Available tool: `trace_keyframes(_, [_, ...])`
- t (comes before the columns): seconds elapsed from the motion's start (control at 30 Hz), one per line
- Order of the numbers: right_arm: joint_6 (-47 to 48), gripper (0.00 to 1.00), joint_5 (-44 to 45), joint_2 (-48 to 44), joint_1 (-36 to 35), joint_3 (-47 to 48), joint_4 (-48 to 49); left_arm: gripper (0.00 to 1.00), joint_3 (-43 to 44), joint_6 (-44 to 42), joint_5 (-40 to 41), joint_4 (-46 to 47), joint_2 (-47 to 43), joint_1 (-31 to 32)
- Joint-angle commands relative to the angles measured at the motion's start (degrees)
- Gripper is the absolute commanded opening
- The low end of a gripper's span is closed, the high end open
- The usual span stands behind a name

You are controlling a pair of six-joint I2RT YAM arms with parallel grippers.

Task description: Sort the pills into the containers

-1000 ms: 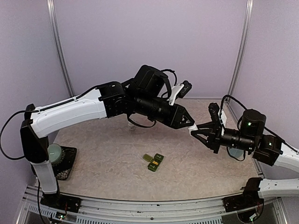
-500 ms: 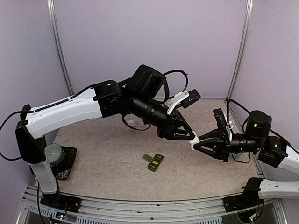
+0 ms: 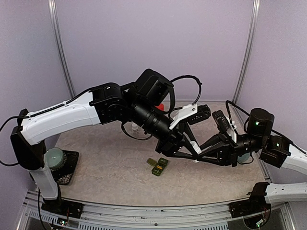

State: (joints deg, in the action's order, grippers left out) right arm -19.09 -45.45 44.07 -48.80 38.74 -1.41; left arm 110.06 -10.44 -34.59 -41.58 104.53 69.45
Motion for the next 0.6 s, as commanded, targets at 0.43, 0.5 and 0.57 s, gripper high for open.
trace_keyframes(0.43, [3.5, 0.15, 11.5, 0.3, 0.3, 3.5, -2.8, 0.74, -2.5, 11.1, 11.5, 0.8, -4.5, 3.5])
trace_keyframes(0.5, [4.9, 0.15, 13.6, 0.5, 0.3, 4.1, -4.6, 0.74, -1.8, 14.1, 13.8, -0.4, -4.2, 3.1])
trace_keyframes(0.57, [6.5, 0.14, 15.4, 0.9, 0.3, 4.8, -6.3, 0.79, -0.9, 17.1, 15.8, -2.0, -3.7, 2.6])
